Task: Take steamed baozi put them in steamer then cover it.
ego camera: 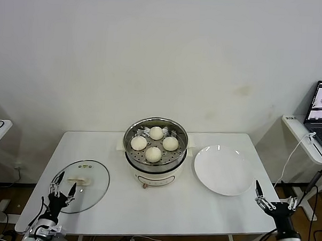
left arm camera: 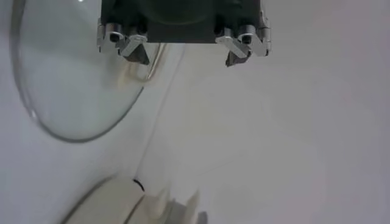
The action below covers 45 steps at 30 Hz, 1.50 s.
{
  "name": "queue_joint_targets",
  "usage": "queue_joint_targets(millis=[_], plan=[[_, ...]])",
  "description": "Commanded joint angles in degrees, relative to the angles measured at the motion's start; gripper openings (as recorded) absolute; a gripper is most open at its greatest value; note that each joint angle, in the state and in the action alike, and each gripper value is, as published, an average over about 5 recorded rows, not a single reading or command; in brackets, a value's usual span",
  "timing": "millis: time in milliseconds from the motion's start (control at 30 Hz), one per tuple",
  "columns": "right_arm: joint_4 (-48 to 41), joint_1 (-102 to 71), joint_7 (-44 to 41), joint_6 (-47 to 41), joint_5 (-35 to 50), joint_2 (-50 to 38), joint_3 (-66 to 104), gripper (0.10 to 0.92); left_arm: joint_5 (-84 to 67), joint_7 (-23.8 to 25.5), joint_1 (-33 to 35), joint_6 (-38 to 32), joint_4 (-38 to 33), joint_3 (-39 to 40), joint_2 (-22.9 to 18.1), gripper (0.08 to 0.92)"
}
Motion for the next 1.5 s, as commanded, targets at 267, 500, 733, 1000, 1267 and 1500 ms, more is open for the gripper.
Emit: queue_joint_targets(millis=[267, 500, 733, 1000, 1267, 1500], plan=[[2.78, -1.90, -0.32, 0.14, 0.77, 1.54, -0.39, 0.823, 6.04, 0.03, -6.84, 0.24, 5.98, 1.73, 0.93, 0.823], [3.48, -2.22, -0.34, 0.06, 1.46, 1.77, -0.31, 0.823, 6.66, 0.06, -9.35, 0.27, 8.13, 2.46, 0.81, 0.823], [4.04, -2.30, -0.17, 0.06, 1.85, 1.89, -0.40, 0.823, 7.22, -0.20, -10.82, 0.21, 9.13, 2.79, 0.57, 0.823], [4.30, -2.19, -0.05, 0.13, 2.03, 1.98, -0.75, 0.823, 8.36, -0.82, -11.13, -0.07, 10.53, 3.00, -0.10, 0.740], [4.53, -2.07, 0.13, 0.02, 2.68, 1.80, -0.57, 0.823, 10.21, -2.07, -11.05, -0.32, 11.43, 3.07, -0.96, 0.507], [4.84, -1.85, 0.28, -0.15, 3.15, 1.71, -0.50, 0.823, 15.52, -4.83, -10.77, -1.35, 12.45, 2.41, -2.52, 0.308]])
